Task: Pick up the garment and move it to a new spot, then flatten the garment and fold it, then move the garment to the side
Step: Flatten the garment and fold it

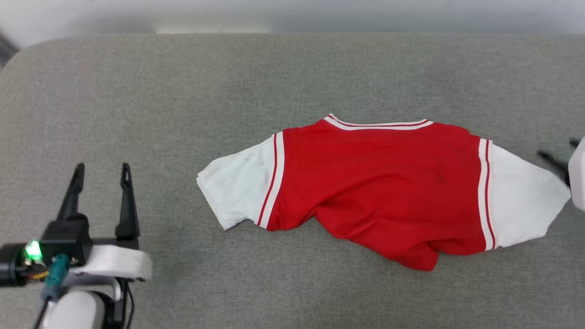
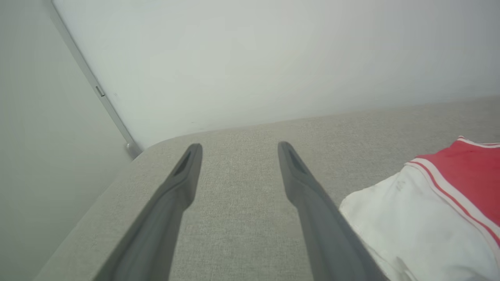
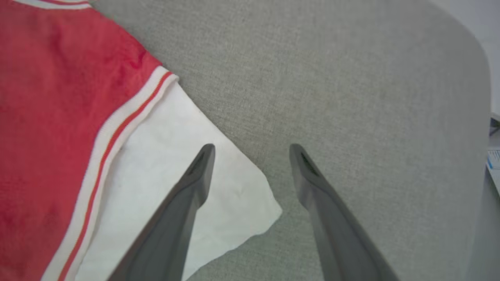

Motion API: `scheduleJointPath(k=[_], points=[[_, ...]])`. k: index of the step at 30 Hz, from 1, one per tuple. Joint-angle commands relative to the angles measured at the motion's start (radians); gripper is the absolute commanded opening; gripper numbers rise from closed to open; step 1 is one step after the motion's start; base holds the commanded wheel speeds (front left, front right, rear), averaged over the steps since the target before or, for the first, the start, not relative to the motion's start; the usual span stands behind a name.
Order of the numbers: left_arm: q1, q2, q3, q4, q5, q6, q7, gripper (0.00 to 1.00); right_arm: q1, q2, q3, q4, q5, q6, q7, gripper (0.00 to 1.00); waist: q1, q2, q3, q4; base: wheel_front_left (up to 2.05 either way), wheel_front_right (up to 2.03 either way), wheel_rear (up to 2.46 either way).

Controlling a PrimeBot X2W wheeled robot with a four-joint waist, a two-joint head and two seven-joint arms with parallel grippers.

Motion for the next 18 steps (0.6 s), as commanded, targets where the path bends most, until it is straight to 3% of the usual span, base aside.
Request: scheduleJointPath(k=[1,4,10,18], points=[[-0.028,0.021,0.007,0.003,0.003,-0.009,0.003,1.00,-0.021,-0.002,-0.019,-0.020,-0.028,-0.001,-0.066,1.00,0.0000,0.0000,-0.012,-0.011,0.00,0.00,0.00],[-0.078,0.059,0.008,0.010,0.005,-0.035,0.026,1.00,-0.037,-0.004,-0.076,-0.042,-0.105,-0.001,-0.227,1.00,0.0000,0.0000,-0.019,-0.023,0.00,0.00,0.00],[-0.198,0.139,-0.001,0.016,-0.022,-0.110,0.171,1.00,-0.021,0.064,-0.235,-0.066,-0.281,-0.001,-0.497,1.00,0.0000,0.0000,-0.021,-0.057,0.00,0.00,0.00],[-0.379,0.238,-0.059,0.046,-0.073,-0.253,0.427,1.00,0.121,0.206,-0.525,-0.199,-0.525,-0.001,-0.644,1.00,0.0000,0.0000,-0.010,-0.094,0.00,0.00,0.00]])
